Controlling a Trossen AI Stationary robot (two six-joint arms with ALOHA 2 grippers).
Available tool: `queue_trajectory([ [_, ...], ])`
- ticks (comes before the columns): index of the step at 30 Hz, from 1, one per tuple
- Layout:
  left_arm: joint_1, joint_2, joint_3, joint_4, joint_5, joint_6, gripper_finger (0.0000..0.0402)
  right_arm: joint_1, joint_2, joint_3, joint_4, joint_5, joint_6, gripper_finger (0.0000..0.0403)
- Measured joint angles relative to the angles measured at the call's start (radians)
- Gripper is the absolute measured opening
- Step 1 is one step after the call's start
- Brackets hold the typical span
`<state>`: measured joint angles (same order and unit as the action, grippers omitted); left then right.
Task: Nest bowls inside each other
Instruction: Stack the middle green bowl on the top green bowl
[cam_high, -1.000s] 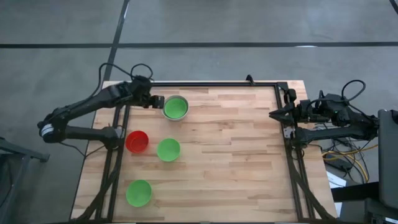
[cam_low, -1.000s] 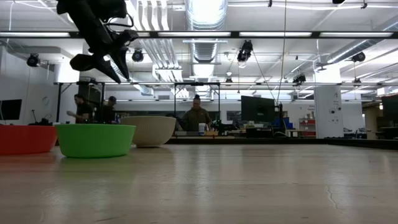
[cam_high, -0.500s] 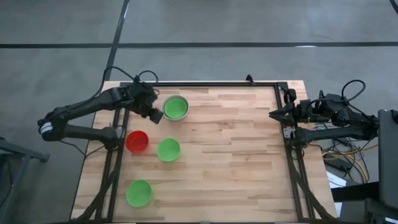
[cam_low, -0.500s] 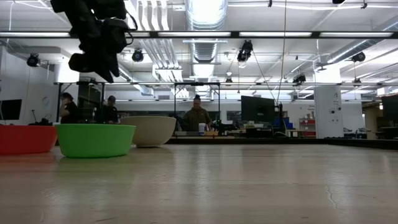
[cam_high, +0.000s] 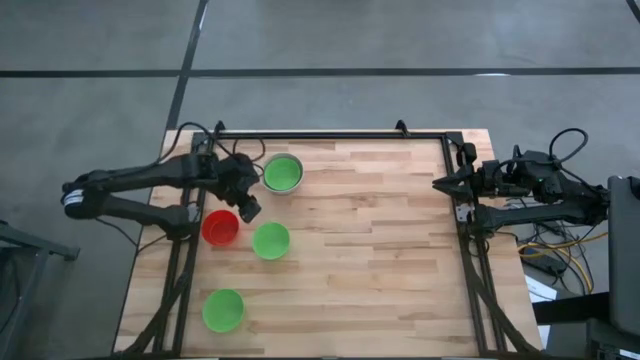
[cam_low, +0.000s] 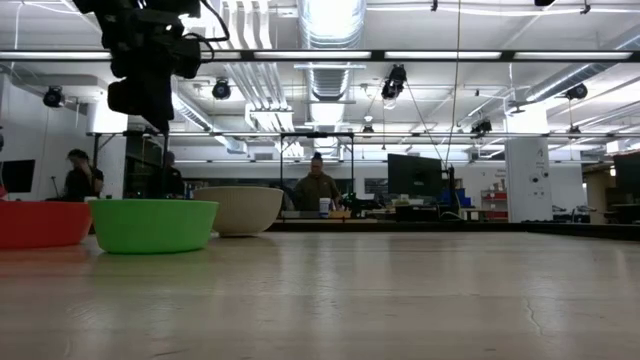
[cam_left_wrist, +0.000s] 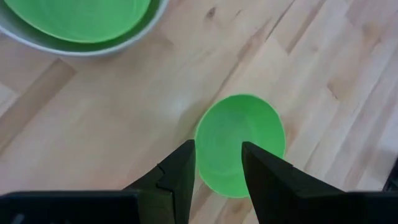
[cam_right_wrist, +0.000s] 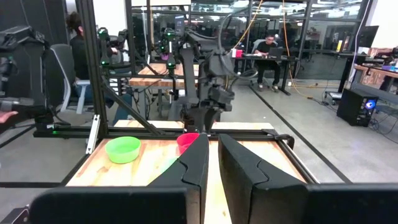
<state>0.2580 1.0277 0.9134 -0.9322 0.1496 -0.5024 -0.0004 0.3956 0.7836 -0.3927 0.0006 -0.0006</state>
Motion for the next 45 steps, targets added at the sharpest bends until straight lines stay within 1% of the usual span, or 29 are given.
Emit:
queue_trajectory([
  [2, -0.027, 0.0, -0.026, 0.044, -0.017, -0.037, 0.0136, 0.0, 0.0, 0.0, 0.0, 0.0, 0.0, 0.0034],
  [7, -0.072, 0.001, -0.076, 0.116, -0.02, -0.078, 0.0136, 0.0, 0.0, 0.0, 0.0, 0.0, 0.0, 0.0034],
  [11, -0.083, 0.001, -0.096, 0.125, -0.042, -0.095, 0.0136, 0.0, 0.0, 0.0, 0.0, 0.0, 0.0, 0.0034],
  [16, -0.09, 0.001, -0.133, 0.15, -0.055, -0.071, 0.0136, 0.0, 0.0, 0.0, 0.0, 0.0, 0.0, 0.0034],
  [22, -0.091, 0.001, -0.212, 0.231, -0.071, -0.084, 0.0136, 0.0, 0.0, 0.0, 0.0, 0.0, 0.0, 0.0034],
  [28, -0.091, 0.002, -0.278, 0.274, -0.073, -0.101, 0.0136, 0.0, 0.0, 0.0, 0.0, 0.0, 0.0, 0.0034],
  [32, -0.091, 0.002, -0.29, 0.276, -0.067, -0.124, 0.0136, 0.0, 0.0, 0.0, 0.0, 0.0, 0.0, 0.0034],
  [40, -0.095, 0.002, -0.297, 0.275, -0.009, -0.146, 0.0136, 0.0, 0.0, 0.0, 0.0, 0.0, 0.0, 0.0034],
  [45, -0.113, 0.002, -0.297, 0.281, -0.008, -0.139, 0.0136, 0.0, 0.0, 0.0, 0.0, 0.0, 0.0, 0.0034],
])
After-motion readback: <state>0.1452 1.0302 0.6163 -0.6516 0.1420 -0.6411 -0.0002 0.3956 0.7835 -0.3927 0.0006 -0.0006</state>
